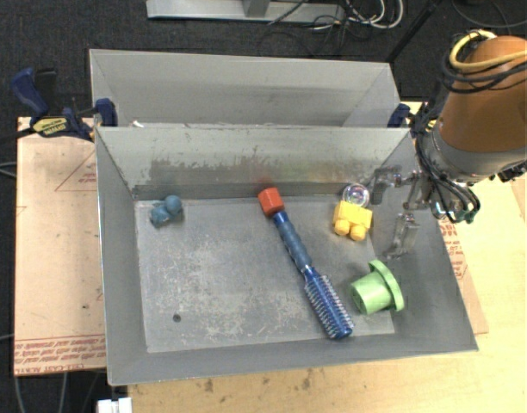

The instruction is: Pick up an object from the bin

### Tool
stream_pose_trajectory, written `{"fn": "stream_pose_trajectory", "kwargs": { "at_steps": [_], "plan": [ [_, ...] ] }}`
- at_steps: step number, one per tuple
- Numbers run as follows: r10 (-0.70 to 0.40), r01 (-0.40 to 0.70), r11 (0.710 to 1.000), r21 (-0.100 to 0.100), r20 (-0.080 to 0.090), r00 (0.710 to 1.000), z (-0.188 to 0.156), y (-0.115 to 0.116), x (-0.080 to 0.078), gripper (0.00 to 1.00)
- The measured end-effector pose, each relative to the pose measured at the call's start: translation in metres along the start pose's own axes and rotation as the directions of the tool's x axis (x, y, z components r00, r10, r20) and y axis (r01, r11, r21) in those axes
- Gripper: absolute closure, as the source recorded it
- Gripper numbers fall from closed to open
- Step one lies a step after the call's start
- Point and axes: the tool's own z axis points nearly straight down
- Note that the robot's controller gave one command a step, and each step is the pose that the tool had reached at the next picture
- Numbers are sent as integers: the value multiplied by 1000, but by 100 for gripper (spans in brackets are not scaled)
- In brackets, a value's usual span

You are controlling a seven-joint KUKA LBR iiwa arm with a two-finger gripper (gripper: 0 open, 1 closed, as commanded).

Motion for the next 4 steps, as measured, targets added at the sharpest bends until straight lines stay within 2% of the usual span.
{"fn": "stream_pose_trajectory", "kwargs": {
  "at_steps": [1,2,3,4],
  "plan": [
    [-240,240,971,-1,-1,971,99,5,67,0],
    [-243,243,970,2,6,970,96,5,65,100],
    [-243,243,970,2,6,970,96,5,65,0],
    [-243,243,970,3,6,970,96,5,65,100]
  ]
}}
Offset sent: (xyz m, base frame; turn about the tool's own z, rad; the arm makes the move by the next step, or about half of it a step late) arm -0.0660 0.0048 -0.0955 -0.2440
